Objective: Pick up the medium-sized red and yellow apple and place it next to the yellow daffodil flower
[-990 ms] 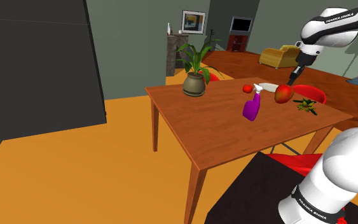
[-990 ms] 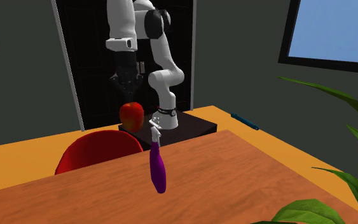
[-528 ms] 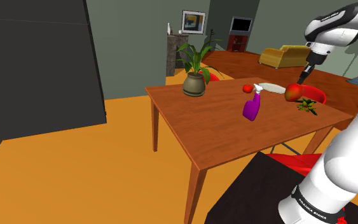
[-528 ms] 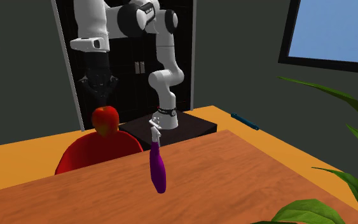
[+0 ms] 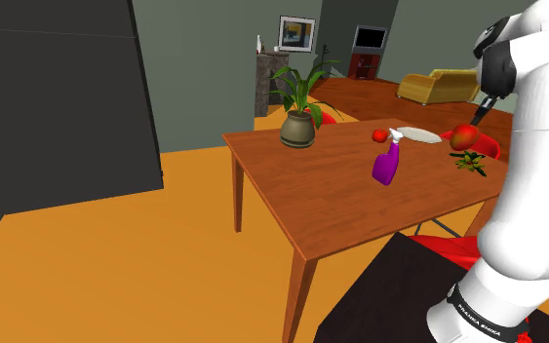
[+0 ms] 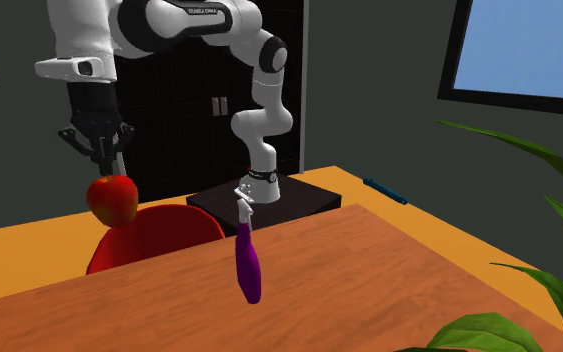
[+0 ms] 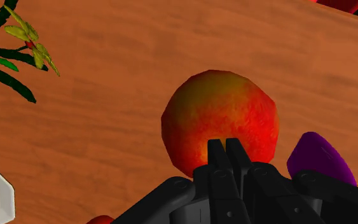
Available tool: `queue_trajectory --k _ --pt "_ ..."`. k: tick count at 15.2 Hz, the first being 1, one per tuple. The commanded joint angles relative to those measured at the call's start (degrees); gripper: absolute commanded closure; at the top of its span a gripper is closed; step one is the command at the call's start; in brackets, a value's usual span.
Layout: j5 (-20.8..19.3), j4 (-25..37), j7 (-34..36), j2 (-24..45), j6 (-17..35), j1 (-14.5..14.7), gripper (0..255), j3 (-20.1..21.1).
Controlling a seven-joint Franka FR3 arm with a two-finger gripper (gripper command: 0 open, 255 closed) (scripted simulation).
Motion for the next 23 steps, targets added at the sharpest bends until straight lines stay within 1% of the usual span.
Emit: queue_trajectory --k 1,4,6,7,14,23 --pt "3.84 6.76 -2.65 5.01 -3.26 -6.9 255 2.23" --pt "8.29 18.66 -4.12 12.34 -8.23 -16.84 255 5.67" --pt "11.07 28.85 -3.93 17.77 -12.17 -24.17 255 8.13" --pt "11.58 31.14 -3.74 18.9 -13.01 -25.71 255 8.67" --pt "11.51 23.45 -5.64 18.29 -7.28 -22.54 255 8.3" --pt "12.41 16.46 -7.73 18.83 -1.02 -20.26 255 8.63"
